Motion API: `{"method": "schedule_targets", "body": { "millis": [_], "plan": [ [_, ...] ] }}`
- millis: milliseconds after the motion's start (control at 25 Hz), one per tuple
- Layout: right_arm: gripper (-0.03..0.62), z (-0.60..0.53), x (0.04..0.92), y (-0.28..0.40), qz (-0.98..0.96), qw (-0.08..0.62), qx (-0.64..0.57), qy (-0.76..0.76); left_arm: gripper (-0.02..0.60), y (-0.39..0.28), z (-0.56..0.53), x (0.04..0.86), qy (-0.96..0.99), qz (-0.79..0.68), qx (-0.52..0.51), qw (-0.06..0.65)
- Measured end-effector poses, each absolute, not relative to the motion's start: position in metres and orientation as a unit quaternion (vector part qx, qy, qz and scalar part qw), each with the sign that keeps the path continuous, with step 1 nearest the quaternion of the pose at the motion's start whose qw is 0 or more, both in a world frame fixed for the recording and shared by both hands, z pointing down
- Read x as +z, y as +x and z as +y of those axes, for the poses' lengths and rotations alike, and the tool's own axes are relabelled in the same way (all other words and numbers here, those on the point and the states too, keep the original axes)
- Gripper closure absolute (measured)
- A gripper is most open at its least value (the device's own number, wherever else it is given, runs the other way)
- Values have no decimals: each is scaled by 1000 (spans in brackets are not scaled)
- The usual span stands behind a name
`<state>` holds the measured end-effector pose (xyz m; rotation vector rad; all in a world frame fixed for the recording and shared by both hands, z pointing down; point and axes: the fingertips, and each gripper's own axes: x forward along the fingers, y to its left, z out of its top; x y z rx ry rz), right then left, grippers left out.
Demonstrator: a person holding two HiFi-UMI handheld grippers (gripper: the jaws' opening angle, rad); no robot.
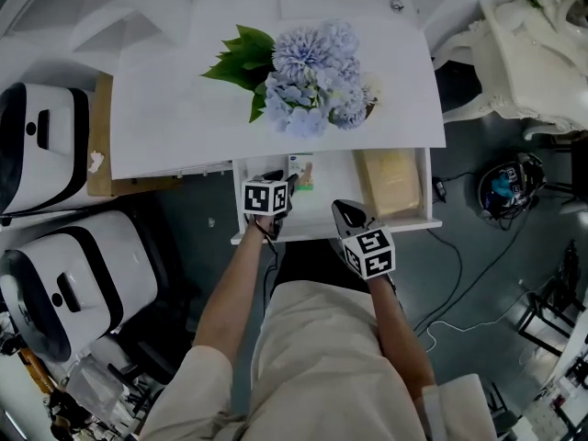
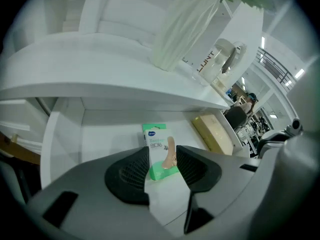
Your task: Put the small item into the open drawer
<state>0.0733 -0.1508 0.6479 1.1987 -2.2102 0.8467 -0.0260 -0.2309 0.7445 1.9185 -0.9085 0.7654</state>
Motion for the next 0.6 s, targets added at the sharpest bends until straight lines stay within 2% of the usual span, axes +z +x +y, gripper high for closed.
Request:
{"method": "schedule_targets", "body": {
  "millis": [600],
  "plan": [
    [569,-154,642,54,-824,254,303,406,400,-38,-194,672,799,-392,265,370]
  ]
}}
